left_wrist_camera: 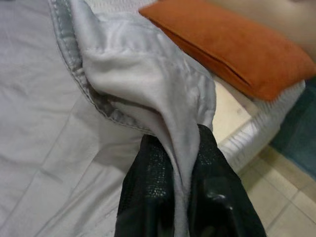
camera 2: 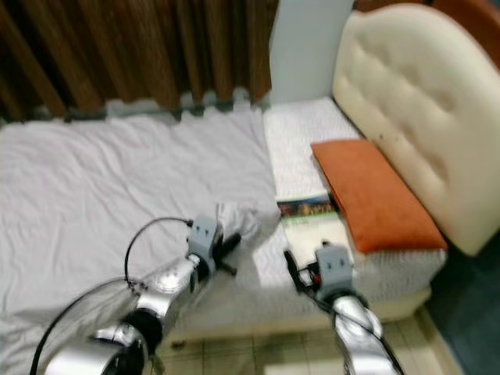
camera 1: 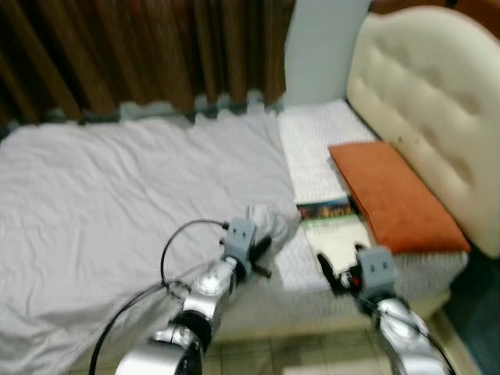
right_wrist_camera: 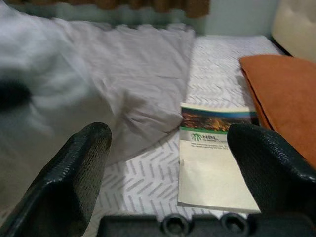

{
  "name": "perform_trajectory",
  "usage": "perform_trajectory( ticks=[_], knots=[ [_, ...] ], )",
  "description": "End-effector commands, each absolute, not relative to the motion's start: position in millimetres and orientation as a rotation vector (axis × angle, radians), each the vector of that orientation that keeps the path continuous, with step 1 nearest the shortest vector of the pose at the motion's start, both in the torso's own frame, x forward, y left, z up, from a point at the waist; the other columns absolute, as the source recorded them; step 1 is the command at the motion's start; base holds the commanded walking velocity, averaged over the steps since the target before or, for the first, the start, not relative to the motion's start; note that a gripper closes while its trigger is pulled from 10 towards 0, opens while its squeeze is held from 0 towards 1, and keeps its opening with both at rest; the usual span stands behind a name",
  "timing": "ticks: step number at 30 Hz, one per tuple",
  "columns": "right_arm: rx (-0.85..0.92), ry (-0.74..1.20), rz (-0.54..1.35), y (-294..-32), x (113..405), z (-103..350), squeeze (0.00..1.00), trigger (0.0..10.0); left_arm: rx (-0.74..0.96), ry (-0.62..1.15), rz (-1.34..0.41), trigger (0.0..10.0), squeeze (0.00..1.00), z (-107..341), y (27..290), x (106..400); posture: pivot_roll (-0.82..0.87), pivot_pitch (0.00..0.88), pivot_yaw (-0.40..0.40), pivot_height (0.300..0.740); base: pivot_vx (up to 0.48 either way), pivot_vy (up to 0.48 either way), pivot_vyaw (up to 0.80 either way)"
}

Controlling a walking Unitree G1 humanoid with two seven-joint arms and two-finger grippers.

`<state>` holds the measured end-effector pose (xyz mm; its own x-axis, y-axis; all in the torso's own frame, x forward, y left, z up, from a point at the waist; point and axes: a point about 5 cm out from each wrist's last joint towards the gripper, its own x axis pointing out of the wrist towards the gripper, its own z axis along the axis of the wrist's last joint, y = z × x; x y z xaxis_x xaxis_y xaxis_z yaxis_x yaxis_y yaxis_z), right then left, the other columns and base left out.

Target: Clean up the room

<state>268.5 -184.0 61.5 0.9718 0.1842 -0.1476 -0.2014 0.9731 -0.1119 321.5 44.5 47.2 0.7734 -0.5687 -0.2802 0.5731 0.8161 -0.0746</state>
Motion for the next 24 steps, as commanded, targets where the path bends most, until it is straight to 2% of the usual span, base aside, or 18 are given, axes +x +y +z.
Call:
perform_trajectory(
  ticks=[1, 5, 13, 17, 18, 21, 24],
  knots=[
    [-0.143, 0.135, 0.204, -184.7, 271.1, 62.4, 0.00, 10.0, 0.046, 0.316, -0.696, 10.0, 0.00, 45.2, 30.6, 315.6, -0.18, 0.045, 0.074, 0.740, 0.000, 0.000, 0.00],
    [-0.148, 0.144, 0.220, -178.7, 273.3, 59.6, 0.00, 10.0, 0.154, 0.507, -0.821, 10.0, 0.00, 11.3, 20.6, 284.8, -0.18, 0.047, 0.073, 0.740, 0.000, 0.000, 0.00],
    [-0.158, 0.155, 0.238, -175.5, 272.8, 56.4, 0.00, 10.0, 0.257, 0.573, -0.889, 10.0, 0.00, -6.1, 8.2, 261.9, -0.19, 0.052, 0.069, 0.740, 0.000, 0.000, 0.00],
    [-0.161, 0.157, 0.241, -175.1, 272.7, 55.7, 0.00, 10.0, 0.265, 0.570, -0.895, 10.0, 0.00, -6.7, 6.0, 259.9, -0.19, 0.052, 0.069, 0.740, 0.000, 0.000, 0.00],
    [-0.163, 0.159, 0.244, -174.4, 272.9, 55.0, 0.00, 10.0, 0.261, 0.559, -0.901, 10.0, 1.00, -6.0, 2.3, 258.5, -0.18, 0.052, 0.067, 0.740, 0.000, 0.000, 0.00],
    [-0.166, 0.161, 0.251, -173.0, 273.5, 54.0, 0.00, 10.0, 0.223, 0.529, -0.897, 10.0, 1.00, -1.0, -5.1, 259.6, -0.18, 0.053, 0.065, 0.740, 0.000, 0.000, 0.00],
    [-0.170, 0.152, 0.255, -172.1, 274.7, 54.9, 0.00, 10.0, 0.105, 0.459, -0.858, 10.0, 1.00, 16.2, -13.6, 271.9, -0.18, 0.051, 0.067, 0.740, 0.000, 0.000, 0.00]
  ],
)
